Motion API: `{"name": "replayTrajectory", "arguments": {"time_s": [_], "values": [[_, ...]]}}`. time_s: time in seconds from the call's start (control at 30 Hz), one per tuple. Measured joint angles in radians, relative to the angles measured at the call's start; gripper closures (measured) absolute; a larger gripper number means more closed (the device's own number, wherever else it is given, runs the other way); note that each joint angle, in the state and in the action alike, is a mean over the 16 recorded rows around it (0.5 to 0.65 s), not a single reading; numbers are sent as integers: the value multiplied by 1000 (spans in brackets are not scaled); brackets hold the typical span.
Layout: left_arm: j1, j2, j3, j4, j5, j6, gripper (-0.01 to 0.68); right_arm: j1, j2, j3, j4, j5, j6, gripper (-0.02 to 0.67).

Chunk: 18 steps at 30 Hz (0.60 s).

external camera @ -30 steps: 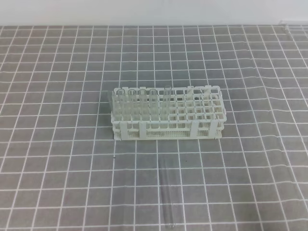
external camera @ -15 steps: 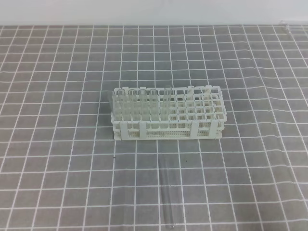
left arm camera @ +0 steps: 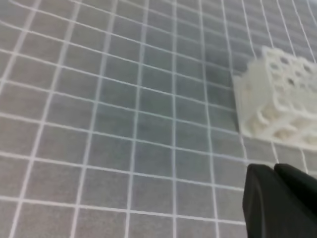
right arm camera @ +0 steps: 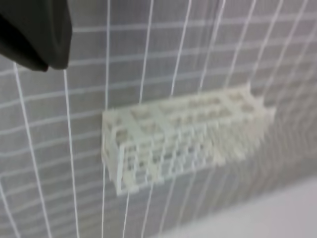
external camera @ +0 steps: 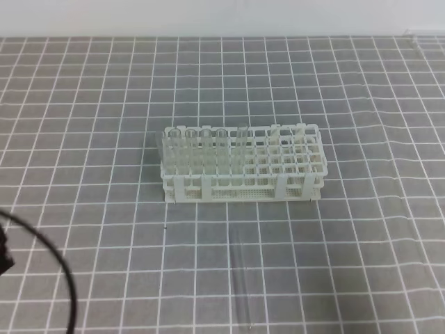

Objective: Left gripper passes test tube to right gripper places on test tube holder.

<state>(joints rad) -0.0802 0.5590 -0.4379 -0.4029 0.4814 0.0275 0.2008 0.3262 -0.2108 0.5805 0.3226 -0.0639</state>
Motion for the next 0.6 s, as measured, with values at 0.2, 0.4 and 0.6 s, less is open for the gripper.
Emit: {"name": "replayTrajectory", "arguments": {"time_s": [0.2,0.4,0.6], "values": [[-32,199,-137,-143,103,195,674,0,157,-106,-63,111,-6,662],[-122,369,-202,-243,125,274,674,0,263,-170,-100,192,-15,662],[-273,550,-246,-258,105,217,675,0,319,-193,-119,231,-22,662]]}}
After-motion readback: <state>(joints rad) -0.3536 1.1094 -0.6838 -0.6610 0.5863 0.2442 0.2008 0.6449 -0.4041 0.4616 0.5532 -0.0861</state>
